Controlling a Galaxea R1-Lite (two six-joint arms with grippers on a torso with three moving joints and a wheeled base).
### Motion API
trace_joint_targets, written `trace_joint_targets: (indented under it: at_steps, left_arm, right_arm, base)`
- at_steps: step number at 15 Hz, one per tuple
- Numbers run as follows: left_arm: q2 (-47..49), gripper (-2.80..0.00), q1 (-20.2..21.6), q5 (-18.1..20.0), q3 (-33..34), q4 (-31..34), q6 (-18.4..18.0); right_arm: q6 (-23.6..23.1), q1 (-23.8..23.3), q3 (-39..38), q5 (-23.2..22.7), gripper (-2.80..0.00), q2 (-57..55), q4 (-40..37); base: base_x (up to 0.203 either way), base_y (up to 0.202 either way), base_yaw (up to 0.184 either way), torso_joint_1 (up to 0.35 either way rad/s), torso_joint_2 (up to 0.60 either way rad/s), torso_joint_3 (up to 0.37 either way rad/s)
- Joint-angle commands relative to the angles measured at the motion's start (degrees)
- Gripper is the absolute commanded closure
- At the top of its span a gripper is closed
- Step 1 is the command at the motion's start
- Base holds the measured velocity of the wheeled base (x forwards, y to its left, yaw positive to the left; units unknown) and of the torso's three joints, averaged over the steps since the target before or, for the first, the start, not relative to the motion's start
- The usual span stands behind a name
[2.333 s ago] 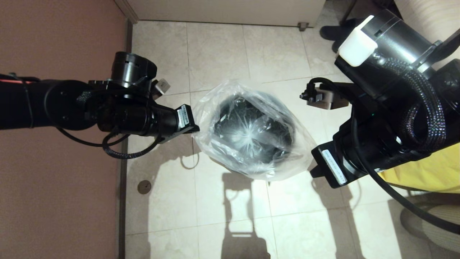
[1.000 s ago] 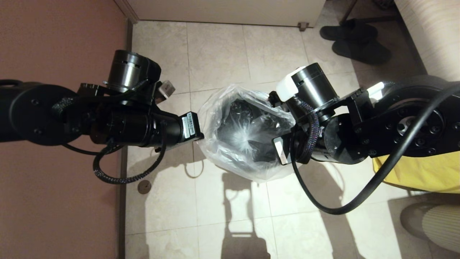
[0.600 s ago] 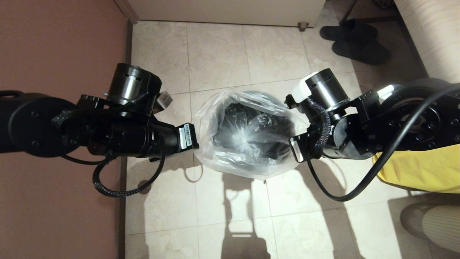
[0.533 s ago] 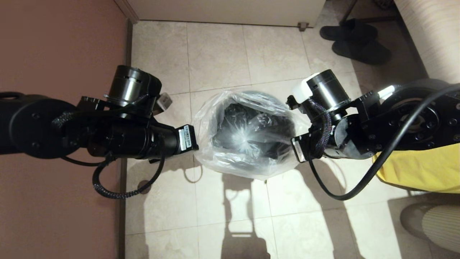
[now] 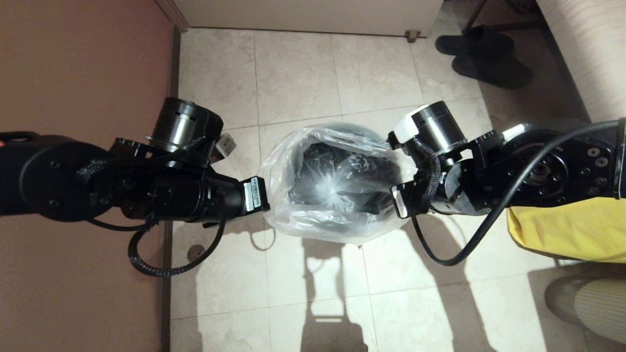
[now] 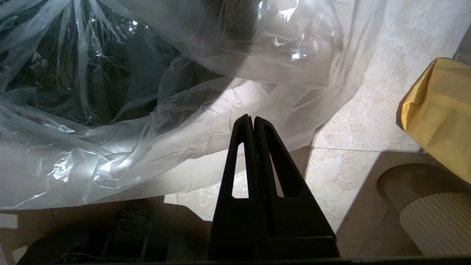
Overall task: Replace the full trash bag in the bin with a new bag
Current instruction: Put the new garbage bag on the trash can
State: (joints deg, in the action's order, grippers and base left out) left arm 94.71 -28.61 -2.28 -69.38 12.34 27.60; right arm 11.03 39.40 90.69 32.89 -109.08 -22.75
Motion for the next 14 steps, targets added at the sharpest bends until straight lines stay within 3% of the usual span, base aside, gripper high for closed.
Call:
trace_joint_targets:
  at_steps: [1,3,12,14]
  left_arm:
    - [0.11,0.0,0.04,-0.01,0.32,0.06,0.17]
    - [0.12,0.0,0.12,-0.04,1.34,0.06,0.13]
    - [1.63,0.0,3.15,0.07,8.02,-6.04,0.08]
    - [3.07,0.0,3.63,0.08,9.3,-7.93,0.02]
  right_arm:
    - [1.27,-0.62,-0.07,-0.28,0.0,-1.73,0.22]
    - [1.98,-1.27,-0.37,-2.19,0.0,-3.05,0.78]
    - [3.01,-2.55,-1.13,-0.99,0.0,-9.06,2.06]
    - [5.0,-2.66,-1.13,-1.28,0.0,-10.11,2.13]
  base:
    - [0.0,0.0,0.0,0.0,0.0,0.0]
    - [0.0,0.0,0.0,0.0,0.0,0.0]
    - [0.0,0.0,0.0,0.0,0.0,0.0]
    - [0.0,0.0,0.0,0.0,0.0,0.0]
